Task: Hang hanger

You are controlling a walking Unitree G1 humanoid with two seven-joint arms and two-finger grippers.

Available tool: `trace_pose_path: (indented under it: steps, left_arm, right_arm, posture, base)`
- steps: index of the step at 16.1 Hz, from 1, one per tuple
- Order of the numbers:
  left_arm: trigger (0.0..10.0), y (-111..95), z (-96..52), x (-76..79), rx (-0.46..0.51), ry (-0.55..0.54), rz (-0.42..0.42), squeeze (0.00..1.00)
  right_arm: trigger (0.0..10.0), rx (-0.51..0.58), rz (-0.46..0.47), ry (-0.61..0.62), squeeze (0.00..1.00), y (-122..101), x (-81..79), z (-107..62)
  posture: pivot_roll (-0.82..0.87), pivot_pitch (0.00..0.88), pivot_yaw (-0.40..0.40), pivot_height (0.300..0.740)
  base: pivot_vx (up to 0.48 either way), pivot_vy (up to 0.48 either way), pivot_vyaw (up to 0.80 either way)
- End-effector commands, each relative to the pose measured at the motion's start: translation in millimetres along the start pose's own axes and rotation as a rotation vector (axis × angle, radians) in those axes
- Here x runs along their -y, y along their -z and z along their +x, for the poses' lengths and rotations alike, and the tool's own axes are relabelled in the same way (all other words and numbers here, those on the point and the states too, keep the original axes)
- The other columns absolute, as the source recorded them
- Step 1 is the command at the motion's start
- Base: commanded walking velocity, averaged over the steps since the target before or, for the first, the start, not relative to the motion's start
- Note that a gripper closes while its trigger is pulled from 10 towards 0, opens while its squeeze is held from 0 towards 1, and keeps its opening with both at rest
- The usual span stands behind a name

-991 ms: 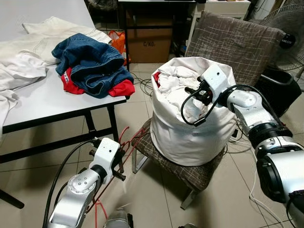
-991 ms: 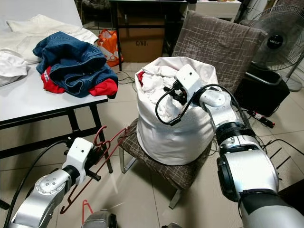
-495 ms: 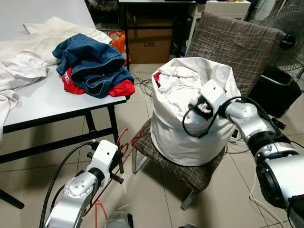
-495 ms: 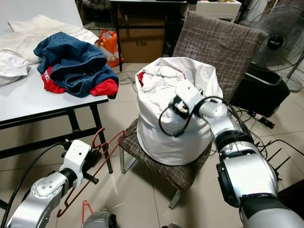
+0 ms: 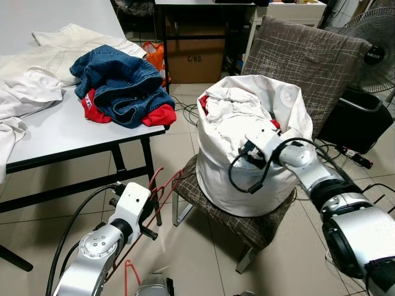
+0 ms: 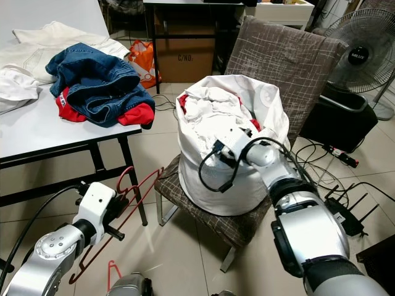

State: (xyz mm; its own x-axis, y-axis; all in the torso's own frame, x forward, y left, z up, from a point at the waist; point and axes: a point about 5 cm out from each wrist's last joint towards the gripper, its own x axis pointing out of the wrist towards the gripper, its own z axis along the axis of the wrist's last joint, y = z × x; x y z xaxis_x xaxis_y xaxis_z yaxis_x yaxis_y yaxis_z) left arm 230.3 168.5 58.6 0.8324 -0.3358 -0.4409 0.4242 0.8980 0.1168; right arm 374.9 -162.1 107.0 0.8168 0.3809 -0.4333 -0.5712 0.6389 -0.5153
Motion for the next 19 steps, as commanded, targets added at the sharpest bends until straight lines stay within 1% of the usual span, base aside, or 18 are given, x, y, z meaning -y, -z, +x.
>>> trace_pose_path:
  steps: [1, 3, 5, 8, 9, 10, 12, 14, 15, 16, 17, 19]
  left_arm:
    - [10.0, -3.9, -1.2, -0.3, 0.009, -0.010, 0.003, 0.00]
    - [10.0, -4.7, -0.8, -0.3, 0.010, -0.012, 0.002, 0.00]
    - [10.0, -8.7, 2.1, -1.0, 0.020, -0.017, 0.002, 0.00]
    - [10.0, -15.5, 5.6, -2.2, 0.039, -0.019, 0.013, 0.00]
    - [10.0, -16.1, 6.0, -2.8, 0.041, -0.021, 0.014, 0.00]
    - [10.0, -17.9, 7.3, -3.7, 0.045, -0.024, 0.014, 0.00]
    - [10.0, -20.3, 10.0, -2.9, 0.052, -0.022, 0.015, 0.00]
    - [10.0, -23.0, 12.8, -1.1, 0.061, -0.014, 0.018, 0.00]
    - [10.0, -23.4, 13.4, -1.8, 0.062, -0.016, 0.018, 0.00]
    - [10.0, -24.0, 13.8, -1.9, 0.064, -0.017, 0.019, 0.00]
    - [10.0, -24.6, 14.2, -1.6, 0.065, -0.016, 0.020, 0.00]
    - [10.0, -26.2, 16.0, -1.0, 0.069, -0.011, 0.023, 0.00]
  right_arm:
    - [0.0, -0.002, 0.089, 0.032, 0.00, 5.9, -3.0, 0.0]
    - [0.0, 0.020, 0.131, 0.057, 0.00, 3.0, -1.4, 0.5]
    - [0.0, 0.071, 0.247, 0.098, 0.00, -3.2, -1.2, 2.8]
    - [0.0, 0.102, 0.606, 0.131, 0.00, 5.0, -5.4, 3.1]
    - [0.0, 0.107, 0.642, 0.131, 0.00, 5.5, -6.1, 3.3]
    - [0.0, 0.134, 0.758, 0.153, 0.00, 6.0, -4.2, 2.9]
    - [0.0, 0.161, 0.862, 0.177, 0.00, 6.0, -1.5, 2.4]
    - [0.0, 0.182, 0.906, 0.179, 0.00, 4.0, -2.4, 3.3]
    - [0.0, 0.201, 0.942, 0.181, 0.00, 2.5, -2.2, 3.7]
    - [0.0, 0.214, 0.951, 0.174, 0.00, 0.5, -3.1, 4.4]
    - [0.0, 0.235, 0.953, 0.158, 0.00, -2.5, -4.4, 5.3]
    - [0.0, 0.266, 0.919, 0.143, 0.00, -11.1, -3.8, 7.1]
  posture:
    - [0.24, 0.017, -0.027, 0.716]
    - [0.24, 0.020, -0.030, 0.716]
    - [0.24, 0.023, -0.028, 0.716]
    - [0.24, 0.025, -0.028, 0.716]
    - [0.24, 0.024, -0.029, 0.716]
    - [0.23, 0.023, -0.027, 0.716]
    - [0.23, 0.020, -0.026, 0.716]
    - [0.23, 0.017, -0.027, 0.716]
    - [0.23, 0.013, -0.026, 0.716]
    - [0.23, 0.012, -0.022, 0.716]
    - [0.22, 0.009, -0.018, 0.716]
    - [0.22, 0.006, -0.015, 0.716]
  base:
    - [0.000, 0.000, 0.00]
    - [0.000, 0.000, 0.00]
    - [0.000, 0.000, 0.00]
    - [0.000, 0.000, 0.00]
    - [0.000, 0.000, 0.00]
    - [0.000, 0.000, 0.00]
    - [0.000, 0.000, 0.00]
    - [0.000, 0.000, 0.00]
    - [0.000, 0.000, 0.00]
    - [0.000, 0.000, 0.00]
    - [0.000, 0.000, 0.00]
    - [0.000, 0.000, 0.00]
